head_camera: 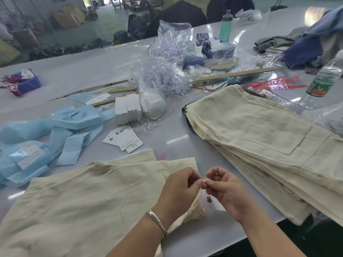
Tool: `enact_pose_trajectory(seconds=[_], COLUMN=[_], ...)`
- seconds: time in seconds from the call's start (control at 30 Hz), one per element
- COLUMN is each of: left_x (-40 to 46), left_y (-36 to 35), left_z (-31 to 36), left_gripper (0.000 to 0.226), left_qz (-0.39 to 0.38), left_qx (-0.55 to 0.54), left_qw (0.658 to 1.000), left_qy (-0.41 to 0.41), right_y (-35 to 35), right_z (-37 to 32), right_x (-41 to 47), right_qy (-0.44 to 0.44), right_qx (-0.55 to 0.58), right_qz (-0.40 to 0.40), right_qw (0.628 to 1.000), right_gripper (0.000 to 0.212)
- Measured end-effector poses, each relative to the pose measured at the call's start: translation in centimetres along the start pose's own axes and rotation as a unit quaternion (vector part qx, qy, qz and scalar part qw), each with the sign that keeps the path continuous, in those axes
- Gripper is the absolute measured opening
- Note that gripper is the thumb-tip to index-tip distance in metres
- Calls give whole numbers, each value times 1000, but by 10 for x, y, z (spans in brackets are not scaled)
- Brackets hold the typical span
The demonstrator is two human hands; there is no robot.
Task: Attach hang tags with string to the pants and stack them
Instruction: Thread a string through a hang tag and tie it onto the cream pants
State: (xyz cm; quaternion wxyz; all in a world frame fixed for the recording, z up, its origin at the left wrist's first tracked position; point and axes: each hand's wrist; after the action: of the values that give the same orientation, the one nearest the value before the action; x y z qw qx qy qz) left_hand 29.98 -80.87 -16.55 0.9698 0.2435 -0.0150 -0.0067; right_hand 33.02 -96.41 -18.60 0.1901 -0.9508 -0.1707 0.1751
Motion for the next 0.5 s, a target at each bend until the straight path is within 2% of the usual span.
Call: enact_pose_trajectory(seconds=[0.13,0.23,0.37,0.5], left_x=[4,7,14,19], left_y=[0,1,8,9], left_z=[-1,-2,-6,-13], left_gripper=[19,18,18,17], left_qz=[-12,-25,-49,-64], left_qx=[38,-15,-120,-141], left_qw=[999,1000,990,986], left_qy=[-16,1,53,67], right_y=[3,3,8,4], right_z=[-2,-5,-12,-13], right_x=[-3,-4,-2,0], right_qy=[56,80,88,88], right_qx=[-94,-133,-132,-143], right_qz=[15,1,-30,-41], right_qw=[994,988,987,985], right_gripper=[19,22,24,18])
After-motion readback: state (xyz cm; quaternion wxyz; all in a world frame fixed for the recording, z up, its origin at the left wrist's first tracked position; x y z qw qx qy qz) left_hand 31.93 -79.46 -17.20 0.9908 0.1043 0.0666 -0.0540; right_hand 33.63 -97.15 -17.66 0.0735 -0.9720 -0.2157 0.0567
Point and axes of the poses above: each hand's wrist, its own x-axis towards the middle knuckle, its own y-axis out of the back of the hand, z = x × y, and after that the axes turned 6 degrees about -x, right-handed
